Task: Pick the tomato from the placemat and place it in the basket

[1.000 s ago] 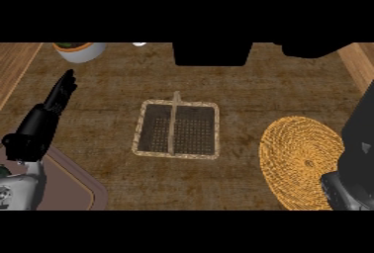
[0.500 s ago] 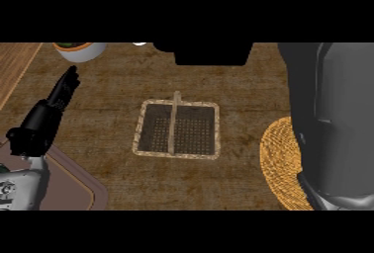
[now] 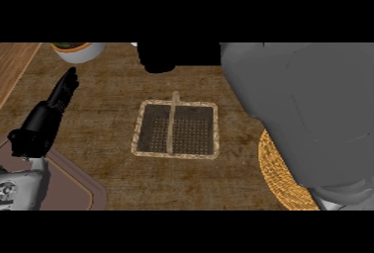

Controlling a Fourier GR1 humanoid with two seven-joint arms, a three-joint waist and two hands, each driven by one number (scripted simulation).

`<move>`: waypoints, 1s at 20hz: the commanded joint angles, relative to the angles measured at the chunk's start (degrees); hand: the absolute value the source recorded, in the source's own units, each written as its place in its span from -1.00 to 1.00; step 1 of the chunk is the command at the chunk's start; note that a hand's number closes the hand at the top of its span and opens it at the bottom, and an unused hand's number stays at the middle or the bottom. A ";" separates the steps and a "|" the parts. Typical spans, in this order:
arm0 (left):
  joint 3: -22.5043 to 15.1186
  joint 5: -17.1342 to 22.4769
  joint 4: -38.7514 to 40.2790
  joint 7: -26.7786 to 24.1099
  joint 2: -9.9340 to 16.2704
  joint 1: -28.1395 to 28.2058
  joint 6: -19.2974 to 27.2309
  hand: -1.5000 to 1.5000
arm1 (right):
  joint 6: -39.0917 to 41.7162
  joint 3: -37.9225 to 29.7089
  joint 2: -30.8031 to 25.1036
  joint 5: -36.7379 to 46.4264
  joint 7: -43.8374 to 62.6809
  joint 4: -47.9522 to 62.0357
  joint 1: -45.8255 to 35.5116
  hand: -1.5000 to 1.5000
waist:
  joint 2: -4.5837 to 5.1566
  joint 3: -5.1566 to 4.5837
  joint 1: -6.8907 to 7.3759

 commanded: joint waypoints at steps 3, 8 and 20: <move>0.08 -0.58 -1.50 1.09 0.18 0.60 0.30 0.00 | 8.99 5.17 -2.93 0.85 4.26 -1.49 1.80 1.00 | -0.11 0.06 -0.21; 2.19 0.13 2.20 -2.91 1.35 0.31 -0.30 0.00 | 11.20 1.79 -1.57 -4.70 7.23 -0.31 1.20 -1.00 | -0.06 0.03 -0.32; 0.15 -0.45 0.06 -1.49 -0.82 0.84 -0.08 0.00 | -10.18 -9.37 3.03 -3.86 5.27 -1.60 -0.26 -1.00 | 0.14 0.02 0.36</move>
